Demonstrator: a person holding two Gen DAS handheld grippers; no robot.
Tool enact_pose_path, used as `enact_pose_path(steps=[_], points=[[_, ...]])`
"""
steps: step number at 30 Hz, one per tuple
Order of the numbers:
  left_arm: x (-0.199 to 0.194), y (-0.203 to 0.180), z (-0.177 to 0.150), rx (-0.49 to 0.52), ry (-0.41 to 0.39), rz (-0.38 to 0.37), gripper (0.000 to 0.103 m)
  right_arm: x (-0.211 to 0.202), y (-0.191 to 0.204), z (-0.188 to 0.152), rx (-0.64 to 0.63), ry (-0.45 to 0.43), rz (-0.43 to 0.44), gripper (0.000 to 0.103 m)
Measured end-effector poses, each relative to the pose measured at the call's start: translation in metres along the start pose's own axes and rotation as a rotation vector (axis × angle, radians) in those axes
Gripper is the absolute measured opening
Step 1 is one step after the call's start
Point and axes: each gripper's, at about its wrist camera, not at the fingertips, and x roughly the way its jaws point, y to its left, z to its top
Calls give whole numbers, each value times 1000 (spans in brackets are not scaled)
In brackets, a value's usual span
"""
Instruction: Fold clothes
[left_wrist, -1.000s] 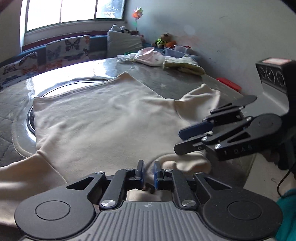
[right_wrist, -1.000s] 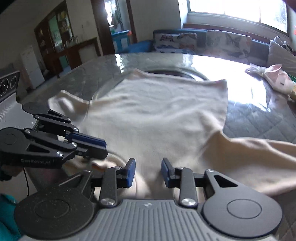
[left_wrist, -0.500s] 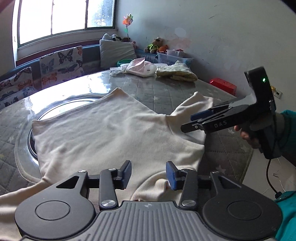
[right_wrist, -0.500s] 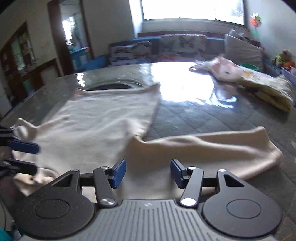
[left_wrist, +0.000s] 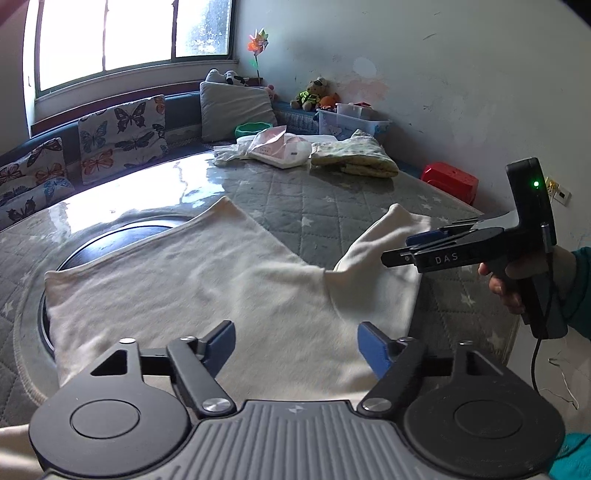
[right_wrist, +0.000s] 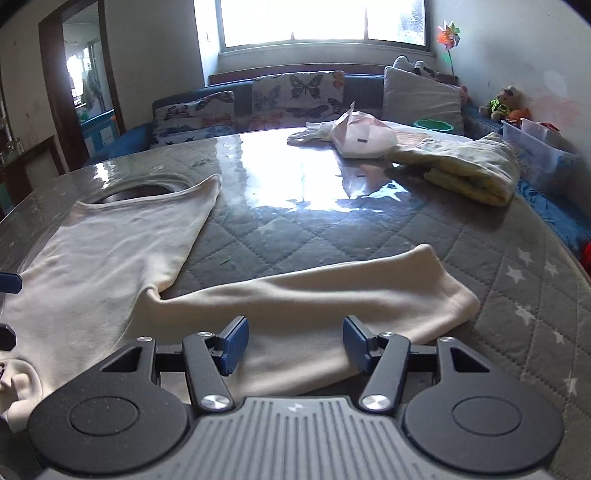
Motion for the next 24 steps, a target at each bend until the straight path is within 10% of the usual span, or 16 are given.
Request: enact_pose_path(steps=[7,24], points=[[19,-18,13,14,-2,-15,103,11,-17,4,25,-4,-57,62],[52,-34,21,3,42,3,103,-1,-77,-3,219,-34,-200,54]])
